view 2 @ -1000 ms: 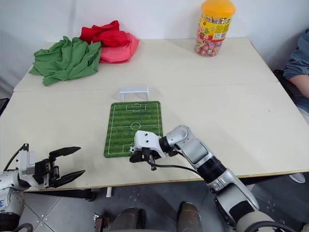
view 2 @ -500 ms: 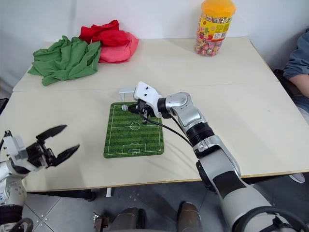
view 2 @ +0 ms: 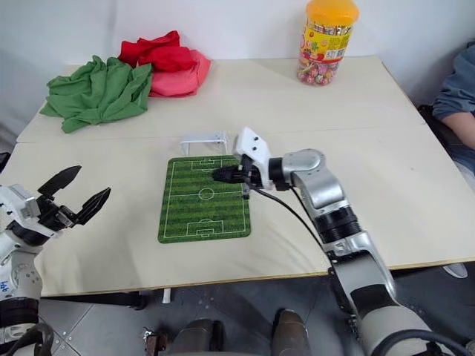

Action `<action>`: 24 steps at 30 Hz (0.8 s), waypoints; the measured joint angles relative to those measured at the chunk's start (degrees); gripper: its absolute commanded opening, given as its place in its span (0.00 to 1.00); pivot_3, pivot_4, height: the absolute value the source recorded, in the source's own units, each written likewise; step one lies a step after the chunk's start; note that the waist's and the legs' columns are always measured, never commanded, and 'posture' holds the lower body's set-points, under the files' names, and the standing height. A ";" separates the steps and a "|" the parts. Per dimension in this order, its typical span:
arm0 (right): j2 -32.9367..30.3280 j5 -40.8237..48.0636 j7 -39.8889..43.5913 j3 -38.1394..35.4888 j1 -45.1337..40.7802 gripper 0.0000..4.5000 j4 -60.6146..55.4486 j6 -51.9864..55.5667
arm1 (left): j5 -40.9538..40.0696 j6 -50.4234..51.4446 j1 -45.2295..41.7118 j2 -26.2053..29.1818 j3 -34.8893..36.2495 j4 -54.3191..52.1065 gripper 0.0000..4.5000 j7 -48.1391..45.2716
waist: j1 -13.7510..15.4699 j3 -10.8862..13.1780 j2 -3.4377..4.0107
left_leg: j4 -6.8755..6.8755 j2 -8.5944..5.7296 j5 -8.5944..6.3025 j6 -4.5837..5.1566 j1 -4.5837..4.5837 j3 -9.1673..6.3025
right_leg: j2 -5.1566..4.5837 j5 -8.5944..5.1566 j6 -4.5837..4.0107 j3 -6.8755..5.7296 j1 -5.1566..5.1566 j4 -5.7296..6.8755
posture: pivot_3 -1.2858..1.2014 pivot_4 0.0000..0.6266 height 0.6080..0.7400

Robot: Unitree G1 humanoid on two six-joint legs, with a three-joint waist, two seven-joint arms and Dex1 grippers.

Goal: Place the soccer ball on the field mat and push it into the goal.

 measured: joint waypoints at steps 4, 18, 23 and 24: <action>-10.89 -0.02 1.53 -4.86 5.15 0.23 2.77 -2.86 | -0.02 6.79 0.78 1.99 -0.21 -0.10 1.00 0.86 | 0.84 0.03 -0.04 | -0.01 0.00 -0.05 0.05 0.00 0.06 | 0.00 0.00 0.00 0.01 0.00 -0.05 | 0.52 0.24 1.00; -23.49 1.47 16.19 -15.04 9.47 0.99 31.01 -29.08 | -0.57 15.78 6.94 8.72 0.75 4.27 1.00 -10.27 | -0.06 0.05 -0.03 | 0.00 0.05 -0.09 0.10 0.10 0.31 | 0.00 0.00 -0.01 0.12 0.00 -0.11 | 0.52 0.24 1.00; -24.63 1.25 18.55 -15.10 9.38 0.99 35.59 -32.48 | -0.68 16.40 7.08 10.53 2.39 7.64 1.00 -12.69 | 0.02 0.05 -0.03 | 0.02 0.05 -0.10 0.12 0.09 0.31 | -0.01 0.00 -0.01 0.14 0.00 -0.09 | 0.52 0.24 1.00; -24.74 1.25 18.59 -15.10 9.38 0.99 35.80 -32.61 | -0.68 16.19 7.08 10.71 2.55 8.36 1.00 -12.89 | 0.02 0.05 -0.03 | 0.02 0.05 -0.10 0.11 0.10 0.31 | -0.01 0.00 -0.01 0.14 0.00 -0.09 | 0.52 0.24 1.00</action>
